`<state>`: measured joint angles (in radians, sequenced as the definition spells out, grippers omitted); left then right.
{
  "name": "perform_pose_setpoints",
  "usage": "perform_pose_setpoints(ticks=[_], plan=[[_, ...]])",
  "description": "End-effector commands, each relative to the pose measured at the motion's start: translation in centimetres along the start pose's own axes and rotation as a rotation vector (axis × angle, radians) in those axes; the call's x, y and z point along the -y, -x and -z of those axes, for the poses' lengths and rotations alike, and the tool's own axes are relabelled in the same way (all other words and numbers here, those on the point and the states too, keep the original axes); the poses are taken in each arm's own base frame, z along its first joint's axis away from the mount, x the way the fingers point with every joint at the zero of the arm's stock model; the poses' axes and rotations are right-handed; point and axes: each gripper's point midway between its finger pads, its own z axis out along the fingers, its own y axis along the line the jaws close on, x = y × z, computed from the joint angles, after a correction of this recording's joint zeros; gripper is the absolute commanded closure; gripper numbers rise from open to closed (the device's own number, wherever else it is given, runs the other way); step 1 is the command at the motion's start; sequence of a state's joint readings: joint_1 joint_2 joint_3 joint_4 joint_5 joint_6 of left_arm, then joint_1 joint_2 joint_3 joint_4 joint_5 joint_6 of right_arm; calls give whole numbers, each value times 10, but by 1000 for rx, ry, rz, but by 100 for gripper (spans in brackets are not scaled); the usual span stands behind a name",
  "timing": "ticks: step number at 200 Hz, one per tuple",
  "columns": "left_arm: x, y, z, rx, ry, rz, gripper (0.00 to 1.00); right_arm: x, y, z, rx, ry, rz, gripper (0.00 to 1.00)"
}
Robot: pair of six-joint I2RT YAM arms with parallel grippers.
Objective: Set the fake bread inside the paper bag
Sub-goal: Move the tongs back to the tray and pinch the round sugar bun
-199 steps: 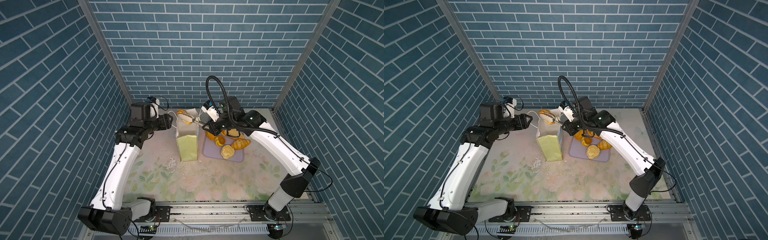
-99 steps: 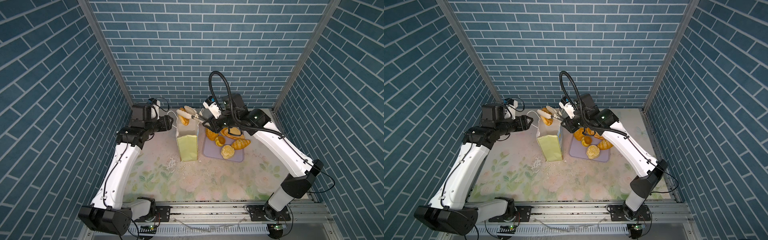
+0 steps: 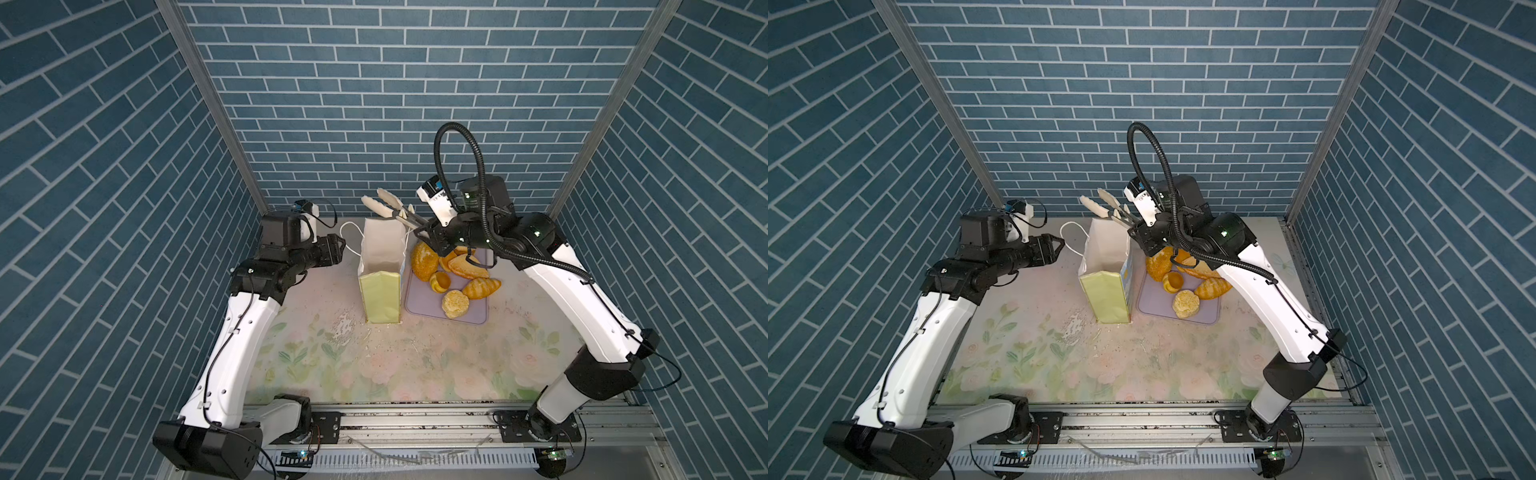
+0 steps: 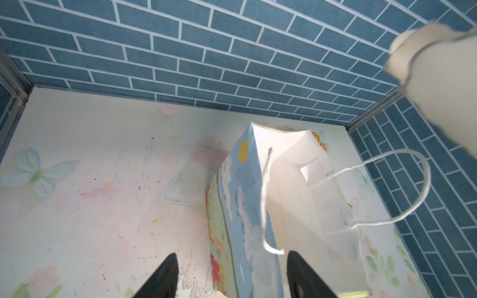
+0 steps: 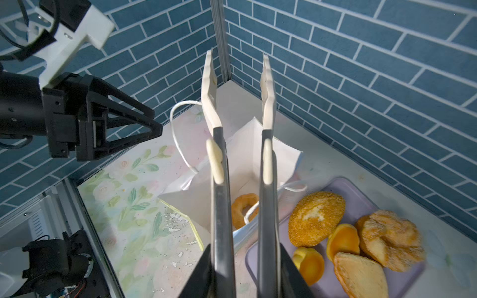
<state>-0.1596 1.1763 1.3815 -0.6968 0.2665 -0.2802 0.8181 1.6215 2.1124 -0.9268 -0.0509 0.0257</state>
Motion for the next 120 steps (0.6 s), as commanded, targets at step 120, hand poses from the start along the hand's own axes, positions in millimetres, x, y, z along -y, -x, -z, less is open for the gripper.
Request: perform_pose_setpoints(ticks=[120], plan=[[0, -3, 1, 6, 0, 4, 32, 92, -171, 68, -444, -415, -186, 62]])
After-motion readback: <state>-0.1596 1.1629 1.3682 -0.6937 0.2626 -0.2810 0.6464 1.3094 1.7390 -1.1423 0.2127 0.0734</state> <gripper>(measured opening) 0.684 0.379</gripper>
